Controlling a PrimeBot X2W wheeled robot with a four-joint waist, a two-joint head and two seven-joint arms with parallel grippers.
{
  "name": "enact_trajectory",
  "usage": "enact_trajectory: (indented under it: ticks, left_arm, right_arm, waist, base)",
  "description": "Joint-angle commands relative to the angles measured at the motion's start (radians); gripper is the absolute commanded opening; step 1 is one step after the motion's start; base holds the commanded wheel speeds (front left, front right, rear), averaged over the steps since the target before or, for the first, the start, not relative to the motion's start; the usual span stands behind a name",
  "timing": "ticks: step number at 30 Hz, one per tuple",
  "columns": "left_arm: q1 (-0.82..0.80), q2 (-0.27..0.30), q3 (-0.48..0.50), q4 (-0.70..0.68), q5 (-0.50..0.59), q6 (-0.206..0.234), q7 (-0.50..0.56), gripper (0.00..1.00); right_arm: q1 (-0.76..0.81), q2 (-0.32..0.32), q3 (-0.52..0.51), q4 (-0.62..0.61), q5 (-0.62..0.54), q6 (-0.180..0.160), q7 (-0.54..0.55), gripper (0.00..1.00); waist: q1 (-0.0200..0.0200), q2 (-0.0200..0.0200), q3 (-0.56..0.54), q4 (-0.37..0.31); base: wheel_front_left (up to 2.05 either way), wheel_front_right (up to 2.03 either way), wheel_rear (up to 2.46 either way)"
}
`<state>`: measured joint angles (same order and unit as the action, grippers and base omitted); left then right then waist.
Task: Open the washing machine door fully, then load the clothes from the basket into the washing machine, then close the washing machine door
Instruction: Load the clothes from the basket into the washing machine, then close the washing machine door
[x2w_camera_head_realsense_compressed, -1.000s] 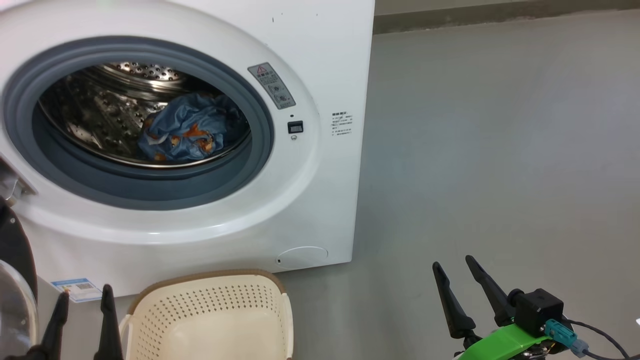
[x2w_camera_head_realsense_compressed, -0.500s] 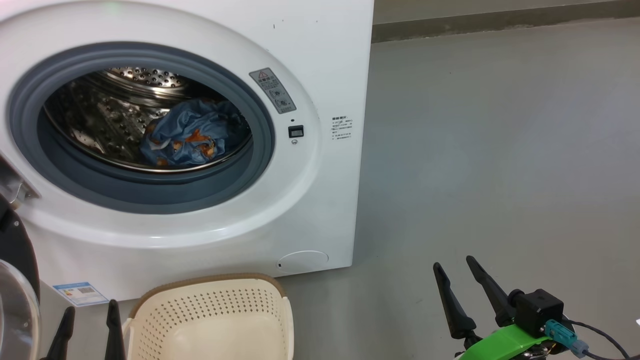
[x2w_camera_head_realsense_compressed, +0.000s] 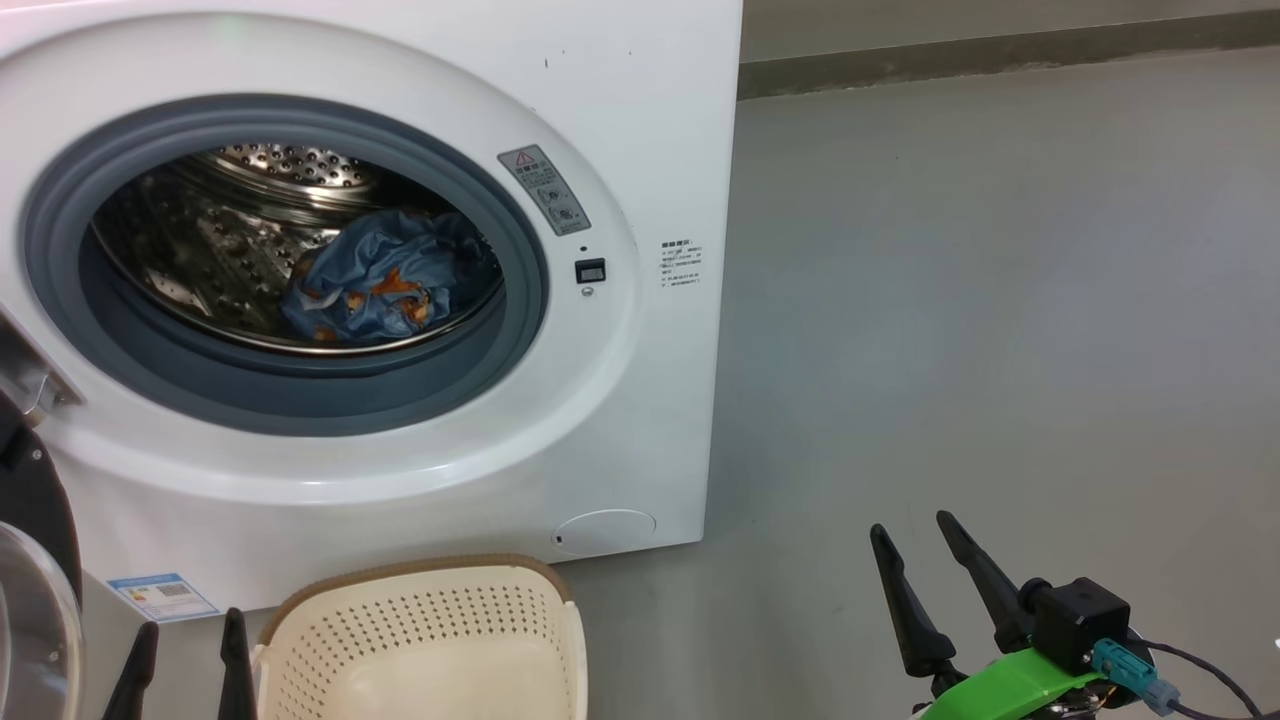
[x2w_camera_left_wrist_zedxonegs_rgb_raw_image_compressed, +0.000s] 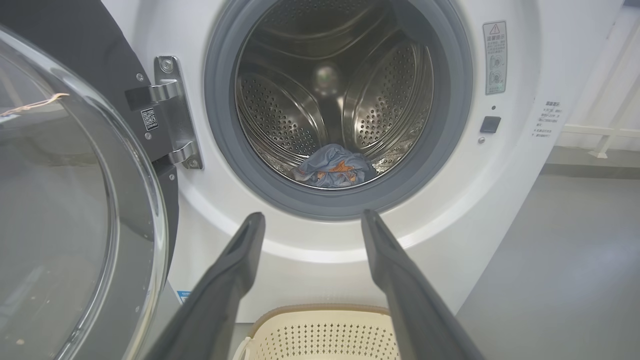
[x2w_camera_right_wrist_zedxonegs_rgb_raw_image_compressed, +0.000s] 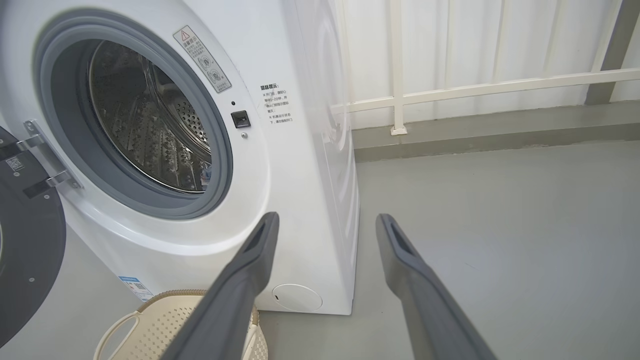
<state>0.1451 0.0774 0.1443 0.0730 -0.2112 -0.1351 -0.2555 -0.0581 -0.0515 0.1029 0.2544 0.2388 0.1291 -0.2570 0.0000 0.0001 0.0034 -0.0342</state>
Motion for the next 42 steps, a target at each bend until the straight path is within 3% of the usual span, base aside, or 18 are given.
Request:
enact_trajectory:
  ticks: [1, 14, 32, 42]
  left_arm:
    - [-0.012, 0.010, 0.030, -0.017, 0.008, 0.004, -0.006, 1.00]
    - [-0.017, 0.007, 0.049, -0.016, 0.016, 0.004, -0.006, 1.00]
    - [-0.032, -0.008, 0.055, -0.029, 0.026, 0.004, -0.006, 1.00]
    - [-0.035, -0.008, 0.038, -0.035, 0.022, 0.004, -0.006, 1.00]
  right_arm:
    - [-0.004, 0.001, 0.020, -0.025, -0.012, 0.002, -0.005, 1.00]
    - [-0.002, 0.001, 0.021, -0.023, -0.001, 0.002, -0.005, 1.00]
    - [0.001, 0.001, 0.009, -0.027, 0.000, 0.002, -0.005, 1.00]
    - [0.001, 0.001, 0.008, -0.028, -0.002, 0.002, -0.005, 1.00]
  waist:
    - [0.0000, -0.0001, -0.001, 0.001]
    - [0.0000, -0.0001, 0.000, 0.006]
    - [0.0000, -0.0001, 0.003, 0.006]
    - [0.0000, -0.0001, 0.002, 0.011]
  base:
    - [0.00, 0.00, 0.00]
    - [-0.23, 0.23, 0.00]
    - [-1.61, 1.61, 0.00]
    - [-0.48, 0.48, 0.00]
